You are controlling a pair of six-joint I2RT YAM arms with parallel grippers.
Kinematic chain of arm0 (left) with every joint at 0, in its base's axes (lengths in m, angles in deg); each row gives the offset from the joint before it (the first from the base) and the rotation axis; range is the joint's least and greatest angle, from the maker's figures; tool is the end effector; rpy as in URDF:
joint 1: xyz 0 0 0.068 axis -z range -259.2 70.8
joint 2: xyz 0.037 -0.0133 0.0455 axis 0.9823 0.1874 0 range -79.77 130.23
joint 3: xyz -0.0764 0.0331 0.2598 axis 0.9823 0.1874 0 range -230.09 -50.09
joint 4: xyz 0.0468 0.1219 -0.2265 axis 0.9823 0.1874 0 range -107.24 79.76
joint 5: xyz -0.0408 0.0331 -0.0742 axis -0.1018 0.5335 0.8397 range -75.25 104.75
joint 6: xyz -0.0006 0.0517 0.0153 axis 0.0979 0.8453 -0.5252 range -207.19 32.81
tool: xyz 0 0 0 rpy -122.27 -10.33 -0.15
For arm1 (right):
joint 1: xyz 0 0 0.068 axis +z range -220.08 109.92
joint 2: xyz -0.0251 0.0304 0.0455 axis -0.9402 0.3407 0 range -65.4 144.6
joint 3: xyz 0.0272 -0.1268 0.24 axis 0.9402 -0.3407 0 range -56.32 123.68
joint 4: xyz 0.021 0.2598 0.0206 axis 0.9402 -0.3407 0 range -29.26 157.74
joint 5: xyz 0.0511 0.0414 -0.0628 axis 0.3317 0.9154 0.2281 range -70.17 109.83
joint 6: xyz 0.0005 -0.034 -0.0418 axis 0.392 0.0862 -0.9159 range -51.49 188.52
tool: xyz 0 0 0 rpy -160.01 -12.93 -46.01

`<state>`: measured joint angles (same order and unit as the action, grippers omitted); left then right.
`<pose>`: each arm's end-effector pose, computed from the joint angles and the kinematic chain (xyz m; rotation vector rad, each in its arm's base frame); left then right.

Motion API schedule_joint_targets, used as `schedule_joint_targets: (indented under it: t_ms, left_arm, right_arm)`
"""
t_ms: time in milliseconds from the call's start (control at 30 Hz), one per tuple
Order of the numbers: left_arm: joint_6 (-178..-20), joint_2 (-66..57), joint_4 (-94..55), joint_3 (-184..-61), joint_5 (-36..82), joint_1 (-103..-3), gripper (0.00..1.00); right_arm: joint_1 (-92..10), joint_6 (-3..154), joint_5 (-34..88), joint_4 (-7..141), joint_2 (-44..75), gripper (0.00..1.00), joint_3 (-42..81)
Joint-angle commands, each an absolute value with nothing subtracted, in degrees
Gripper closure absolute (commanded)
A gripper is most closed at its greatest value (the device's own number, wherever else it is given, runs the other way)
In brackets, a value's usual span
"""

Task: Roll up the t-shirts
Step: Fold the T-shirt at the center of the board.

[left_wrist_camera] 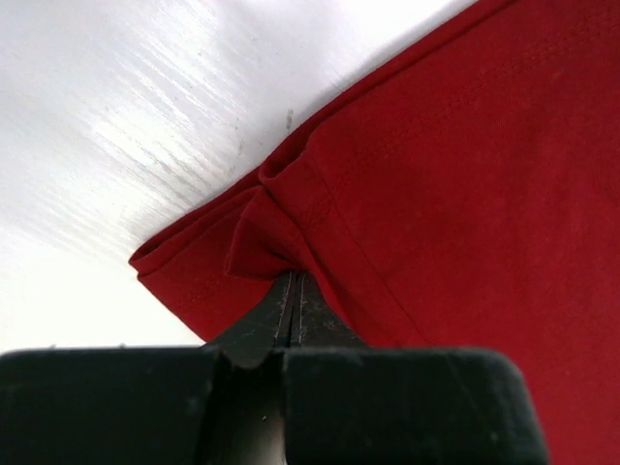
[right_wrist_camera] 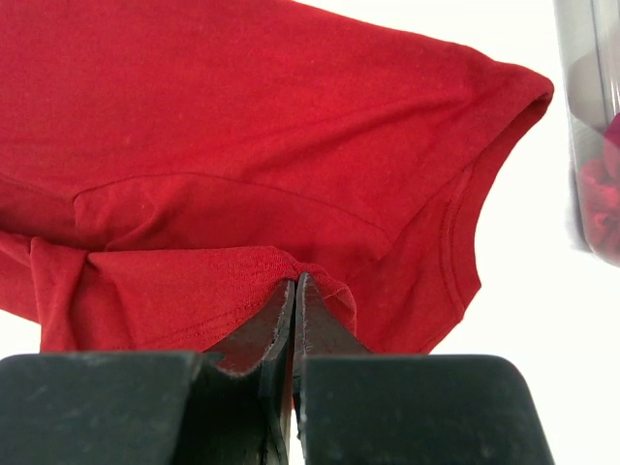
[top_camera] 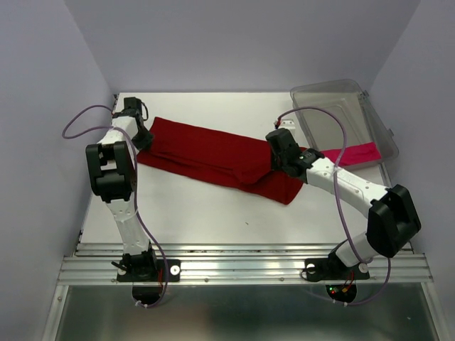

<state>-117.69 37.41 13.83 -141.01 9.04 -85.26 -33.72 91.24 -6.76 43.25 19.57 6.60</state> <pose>0.4431 0.0506 0.2016 -0.8399 2.4228 -0.0341 0.2665 0.1765 0.2634 -0.0571 2.2765 -0.0203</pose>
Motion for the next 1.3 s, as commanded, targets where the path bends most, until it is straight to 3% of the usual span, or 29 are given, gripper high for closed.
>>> schedule_joint_targets:
  t_ms: [0,33,133,267,600,667,700,733,800,867,1267]
  left_arm:
    - [-118.0,38.4,15.4,-145.1,7.7,-85.3,0.88]
    - [-118.3,38.6,15.5,-145.2,7.8,-85.2,0.73]
    - [-118.5,37.1,15.4,-145.4,6.4,-84.9,0.50]
    - [-118.2,34.3,14.8,-145.6,4.6,-84.6,0.37]
    - [-114.5,31.3,17.5,-145.6,1.1,-81.0,0.37]
    - [-114.0,31.0,17.2,-144.4,2.1,-80.5,0.36]
    - [-113.9,30.8,17.0,-143.4,2.5,-80.5,0.36]
    - [-113.8,30.8,16.7,-142.7,3.8,-80.5,0.25]
    - [-113.4,30.8,16.4,-141.2,5.3,-80.5,0.16]
    - [-113.6,30.4,15.6,-139.7,6.3,-80.5,0.13]
    - [-113.7,29.0,11.7,-135.6,10.7,-80.5,0.13]
  right_arm:
    - [-34.7,90.2,-5.9,47.3,20.4,0.99,9.4]
    - [-35.5,90.1,-5.7,47.6,21.0,0.99,9.5]
    - [-37.5,90.0,-3.6,47.9,22.4,0.99,10.4]
    - [-38.6,89.4,-1.4,47.8,24.9,0.99,12.2]
    - [-41.7,90.9,1.7,43.4,31.5,0.96,18.7]
    - [-42.2,91.5,1.7,42.3,32.3,0.81,19.5]
    - [-42.2,91.6,1.6,41.9,32.6,0.66,20.2]
    - [-42.7,92.0,1.5,41.1,32.9,0.38,20.7]
    - [-42.7,92.1,1.7,40.3,32.8,0.31,21.3]
    - [-42.7,92.2,2.5,40.0,31.6,0.29,21.1]
    - [-39.9,97.8,15.9,42.1,22.7,0.28,9.7]
